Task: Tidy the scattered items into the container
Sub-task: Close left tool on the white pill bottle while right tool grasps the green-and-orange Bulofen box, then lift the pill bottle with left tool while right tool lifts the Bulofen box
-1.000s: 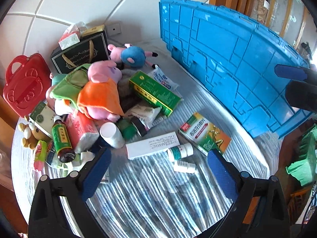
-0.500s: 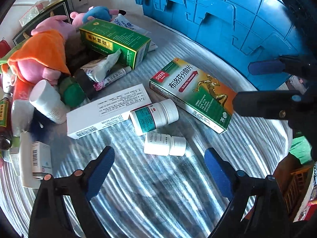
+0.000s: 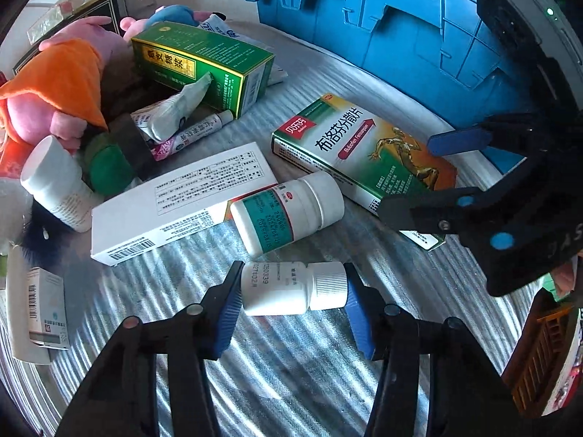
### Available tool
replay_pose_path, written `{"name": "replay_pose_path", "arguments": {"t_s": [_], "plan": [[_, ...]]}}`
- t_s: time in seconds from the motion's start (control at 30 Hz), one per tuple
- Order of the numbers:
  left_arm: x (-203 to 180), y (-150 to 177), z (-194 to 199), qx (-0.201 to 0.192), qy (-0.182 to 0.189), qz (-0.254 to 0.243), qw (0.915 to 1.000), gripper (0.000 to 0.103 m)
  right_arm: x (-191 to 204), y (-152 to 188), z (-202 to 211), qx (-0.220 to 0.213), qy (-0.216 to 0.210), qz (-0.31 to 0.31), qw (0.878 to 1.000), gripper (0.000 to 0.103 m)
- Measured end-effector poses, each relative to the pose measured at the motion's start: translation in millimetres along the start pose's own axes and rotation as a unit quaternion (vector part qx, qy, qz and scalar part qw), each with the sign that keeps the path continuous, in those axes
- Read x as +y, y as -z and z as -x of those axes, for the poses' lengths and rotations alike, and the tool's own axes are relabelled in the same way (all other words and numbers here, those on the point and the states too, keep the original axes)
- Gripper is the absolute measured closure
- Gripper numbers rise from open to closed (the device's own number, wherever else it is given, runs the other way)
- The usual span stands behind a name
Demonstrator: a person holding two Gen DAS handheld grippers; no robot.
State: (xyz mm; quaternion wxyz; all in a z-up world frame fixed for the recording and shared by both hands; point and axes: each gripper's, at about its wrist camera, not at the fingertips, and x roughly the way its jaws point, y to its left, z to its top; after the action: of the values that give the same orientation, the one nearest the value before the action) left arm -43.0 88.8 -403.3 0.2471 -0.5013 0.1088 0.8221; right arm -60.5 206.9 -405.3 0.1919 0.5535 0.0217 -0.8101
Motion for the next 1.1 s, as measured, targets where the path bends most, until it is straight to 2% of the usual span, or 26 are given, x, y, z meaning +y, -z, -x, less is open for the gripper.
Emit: {"name": "replay_pose_path", "arguments": {"t_s": [0.2,0.37,0.47,0.53,1.1], "plan": [[3,3,9,-0.004,0.006,0.007,1.0,0.052,6,-14,-9,-0.005,0.034,0.028,0.999,0.001],[6,2,15,-0.012,0.009,0.017,0.9998,0.052,0,-16,-26,0.02,0.048,0.038,0.998,0.001],[11,3,21,-0.018,0.01,0.02,0.9996,0.052,-1,-15,-31,0.027,0.05,0.041,0.998,0.01],[12,3,24,-0.019,0.008,0.021,0.9996,0.052,1,-15,-30,0.028,0.053,0.045,0.997,0.014],[36,-1,71,-0.044,-0.009,0.025,0.9987,0.052,20,-16,14,0.016,0.058,0.014,0.998,0.016]]}}
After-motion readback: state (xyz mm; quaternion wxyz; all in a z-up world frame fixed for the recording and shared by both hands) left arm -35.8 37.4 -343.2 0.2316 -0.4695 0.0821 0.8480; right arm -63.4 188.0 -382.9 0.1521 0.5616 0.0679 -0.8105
